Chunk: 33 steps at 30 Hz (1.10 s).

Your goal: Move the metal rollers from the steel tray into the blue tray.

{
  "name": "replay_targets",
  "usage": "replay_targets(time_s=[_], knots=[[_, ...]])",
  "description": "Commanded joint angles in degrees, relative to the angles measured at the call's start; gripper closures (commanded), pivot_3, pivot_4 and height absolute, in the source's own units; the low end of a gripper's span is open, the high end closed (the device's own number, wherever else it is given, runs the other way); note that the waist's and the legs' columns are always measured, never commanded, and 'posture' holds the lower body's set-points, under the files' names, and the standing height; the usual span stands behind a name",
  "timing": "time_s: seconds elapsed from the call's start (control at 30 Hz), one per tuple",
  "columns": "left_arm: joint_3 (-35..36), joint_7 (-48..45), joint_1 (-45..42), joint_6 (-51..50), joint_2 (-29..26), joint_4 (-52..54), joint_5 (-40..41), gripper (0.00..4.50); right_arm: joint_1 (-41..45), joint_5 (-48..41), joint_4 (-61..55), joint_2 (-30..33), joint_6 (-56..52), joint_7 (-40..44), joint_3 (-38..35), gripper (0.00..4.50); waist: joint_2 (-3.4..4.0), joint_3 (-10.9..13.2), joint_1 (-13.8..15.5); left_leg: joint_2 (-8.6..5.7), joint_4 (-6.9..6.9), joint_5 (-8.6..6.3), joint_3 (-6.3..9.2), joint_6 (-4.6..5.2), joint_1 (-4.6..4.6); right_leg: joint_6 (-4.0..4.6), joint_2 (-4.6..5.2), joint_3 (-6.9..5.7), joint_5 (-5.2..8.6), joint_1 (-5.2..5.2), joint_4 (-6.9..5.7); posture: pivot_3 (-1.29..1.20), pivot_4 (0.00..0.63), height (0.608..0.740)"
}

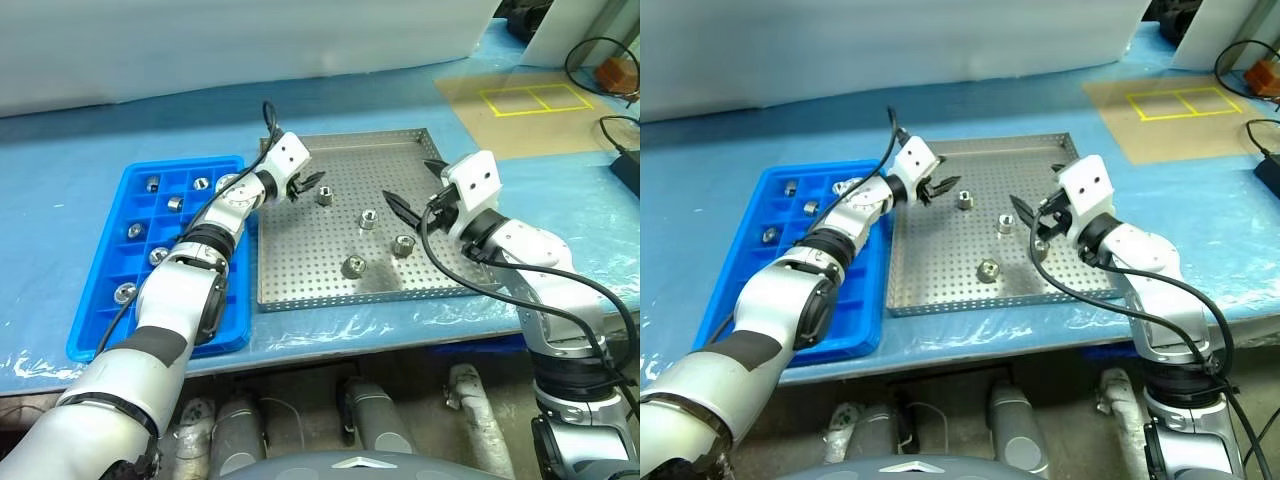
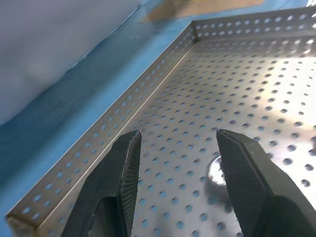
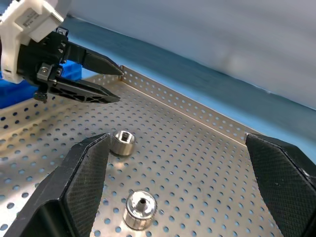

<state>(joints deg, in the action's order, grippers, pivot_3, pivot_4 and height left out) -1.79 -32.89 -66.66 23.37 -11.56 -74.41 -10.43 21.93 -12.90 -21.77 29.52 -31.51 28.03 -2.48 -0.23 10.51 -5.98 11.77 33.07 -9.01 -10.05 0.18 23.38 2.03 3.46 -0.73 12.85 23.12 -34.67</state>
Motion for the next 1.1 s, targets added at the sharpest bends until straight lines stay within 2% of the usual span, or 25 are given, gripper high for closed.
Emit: replay_targets(time_s=[0.03, 0.17, 0.3, 0.37, 0.5, 0.8, 1.1], knots=[[0.18, 1.75, -0.81, 0.83, 0.28, 0.74, 0.35, 1.96, 1.69, 0.01, 0.09, -0.49, 2.29, 0.54, 0.55, 0.00, 0.00, 0.00, 0.63, 0.00, 0.00, 0.00, 0.00, 0.00, 0.00, 0.00, 0.00, 0.01, 0.00, 0.00, 0.00, -0.47, 0.150, 0.740], [-1.06, 6.09, -1.50, 1.04, 1.79, 0.22, -1.39, 1.96, 1.59, 0.25, 0.47, -0.61, 2.75, 0.69, 0.64, 0.00, 0.00, 0.00, 1.50, 0.01, -0.01, 0.00, -0.02, -0.01, -0.01, 0.00, 0.01, 0.02, 0.00, 0.01, -0.02, -0.48, 0.150, 0.740], [1.10, 5.93, -2.53, -2.78, 5.69, -1.02, 1.23, 1.96, 0.22, 0.33, -1.22, -0.24, 1.94, 0.14, -0.13, 0.00, 0.00, 0.00, 2.56, -0.02, 0.00, 0.00, -0.06, -0.01, -0.01, 0.00, 0.05, 0.05, 0.00, 0.00, -0.02, -0.51, 0.150, 0.740], [1.61, 4.19, -2.58, -3.41, 6.32, -1.28, 1.80, 1.41, -0.28, 0.40, -1.87, -0.22, 1.62, -0.19, -0.24, 0.00, 0.00, 0.01, 2.50, -0.06, -0.01, 0.00, -0.08, -0.01, -0.01, 0.00, 0.10, 0.07, 0.00, 0.00, -0.02, -0.53, 0.150, 0.740], [-1.07, 11.37, -2.90, -6.13, 7.15, -2.17, -2.00, 0.07, -2.10, 0.32, -3.95, -0.09, 0.63, -1.02, -0.86, 0.00, 0.00, 0.01, 2.05, -0.01, -0.01, 0.00, -0.08, -0.01, -0.06, 0.00, 0.05, 0.14, 0.00, 0.03, -0.04, -0.56, 0.150, 0.740], [-3.68, 15.82, -2.13, -10.73, 10.33, -3.51, -5.80, 0.03, -4.71, 0.23, -6.94, 0.23, -1.20, -2.93, -2.41, 0.00, -0.01, 0.01, 1.68, -0.02, -0.03, -0.10, -0.07, -0.17, -0.11, -0.01, -0.01, 0.23, 0.00, 0.05, -0.02, -0.61, 0.150, 0.740], [-2.86, 19.74, -1.11, -15.24, 11.63, -4.13, -6.13, 0.03, -6.33, 0.40, -8.65, 0.20, -2.23, -4.01, -2.97, 0.00, -0.01, 0.01, 0.61, -0.04, -0.04, -0.11, -0.07, -0.17, -0.08, -0.01, -0.01, 0.22, 0.00, 0.06, 0.02, -0.64, 0.150, 0.740]])
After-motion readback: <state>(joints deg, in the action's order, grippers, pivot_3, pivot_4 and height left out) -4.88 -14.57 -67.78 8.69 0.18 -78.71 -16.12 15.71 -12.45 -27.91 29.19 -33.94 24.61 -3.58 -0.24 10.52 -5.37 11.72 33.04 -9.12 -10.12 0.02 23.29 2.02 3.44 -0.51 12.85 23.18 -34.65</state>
